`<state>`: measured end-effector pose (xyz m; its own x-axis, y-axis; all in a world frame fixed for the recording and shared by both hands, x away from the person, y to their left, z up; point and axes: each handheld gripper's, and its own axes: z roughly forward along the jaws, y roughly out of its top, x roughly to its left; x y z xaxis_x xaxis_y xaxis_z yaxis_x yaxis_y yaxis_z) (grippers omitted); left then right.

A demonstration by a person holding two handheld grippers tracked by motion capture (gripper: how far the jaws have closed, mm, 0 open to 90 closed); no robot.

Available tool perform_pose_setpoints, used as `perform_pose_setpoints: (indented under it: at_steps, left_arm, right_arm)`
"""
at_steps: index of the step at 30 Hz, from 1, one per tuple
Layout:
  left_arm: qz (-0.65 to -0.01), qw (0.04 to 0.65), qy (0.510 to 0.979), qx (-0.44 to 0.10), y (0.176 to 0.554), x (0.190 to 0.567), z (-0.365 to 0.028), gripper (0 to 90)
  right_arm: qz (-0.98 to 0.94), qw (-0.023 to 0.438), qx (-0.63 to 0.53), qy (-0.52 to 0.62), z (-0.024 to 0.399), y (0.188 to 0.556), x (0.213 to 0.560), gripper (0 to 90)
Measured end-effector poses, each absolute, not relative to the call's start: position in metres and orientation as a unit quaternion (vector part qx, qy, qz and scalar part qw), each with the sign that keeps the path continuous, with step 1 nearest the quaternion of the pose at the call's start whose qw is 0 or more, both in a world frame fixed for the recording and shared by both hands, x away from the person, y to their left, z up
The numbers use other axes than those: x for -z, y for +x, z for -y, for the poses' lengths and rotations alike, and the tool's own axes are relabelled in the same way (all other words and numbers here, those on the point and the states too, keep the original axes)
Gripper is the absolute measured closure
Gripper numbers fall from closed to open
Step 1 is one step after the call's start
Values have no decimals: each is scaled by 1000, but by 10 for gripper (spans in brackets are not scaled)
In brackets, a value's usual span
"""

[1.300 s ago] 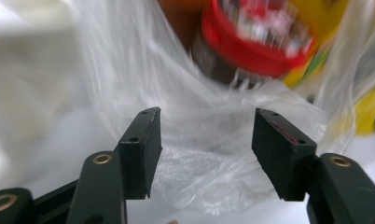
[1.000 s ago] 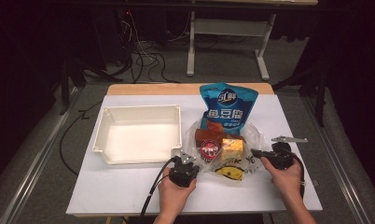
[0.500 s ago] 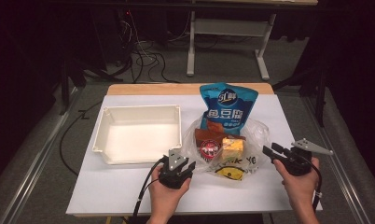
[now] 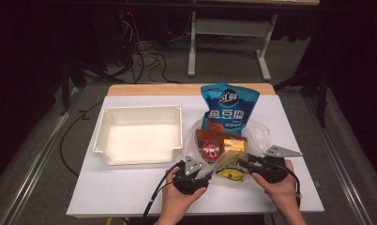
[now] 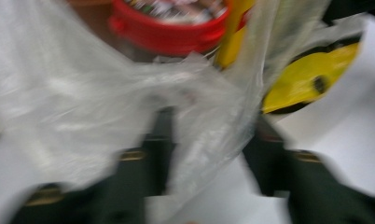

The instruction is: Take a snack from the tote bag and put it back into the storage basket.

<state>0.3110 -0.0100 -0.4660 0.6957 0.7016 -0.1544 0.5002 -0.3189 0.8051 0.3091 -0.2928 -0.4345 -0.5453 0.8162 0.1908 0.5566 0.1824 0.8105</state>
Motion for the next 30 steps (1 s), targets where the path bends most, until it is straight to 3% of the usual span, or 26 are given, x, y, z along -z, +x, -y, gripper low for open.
perform_pose_setpoints:
  at_steps: [1, 2, 4, 8, 9, 11, 12, 16, 18, 26, 30]
  left_arm:
    - [-375, 442, 807, -112, 312, 467, 9, 744]
    - [-375, 437, 810, -106, 313, 467, 7, 744]
    - [-377, 417, 821, -104, 315, 470, 4, 868]
    - [-380, 390, 833, -96, 317, 479, -1, 888]
    - [-381, 394, 831, -94, 317, 479, -2, 888]
    - [-382, 391, 832, -98, 316, 479, -1, 888]
    - [-380, 389, 832, -106, 316, 479, -1, 887]
    - [-364, 417, 827, -95, 316, 484, -6, 815]
    - [-370, 420, 823, -93, 317, 484, -7, 810]
    - [-393, 418, 812, -109, 317, 484, -8, 806]
    - [-397, 432, 803, -104, 316, 484, -12, 700]
  right_arm:
    - [-759, 144, -446, 452, 291, 307, 436, 799]
    - [-759, 144, -446, 452, 291, 307, 436, 799]
    - [-781, 151, -417, 441, 288, 301, 439, 890]
    - [-796, 89, -356, 482, 292, 301, 465, 896]
    - [-779, 47, -369, 505, 299, 304, 474, 898]
    - [-774, 37, -372, 512, 301, 305, 475, 895]
    - [-774, 40, -369, 513, 301, 306, 474, 884]
    - [-761, 67, -407, 501, 309, 297, 460, 601]
    - [-756, 75, -416, 499, 312, 295, 455, 592]
    - [-711, 188, -467, 491, 327, 295, 403, 559]
    - [-708, 215, -468, 483, 317, 318, 391, 522]
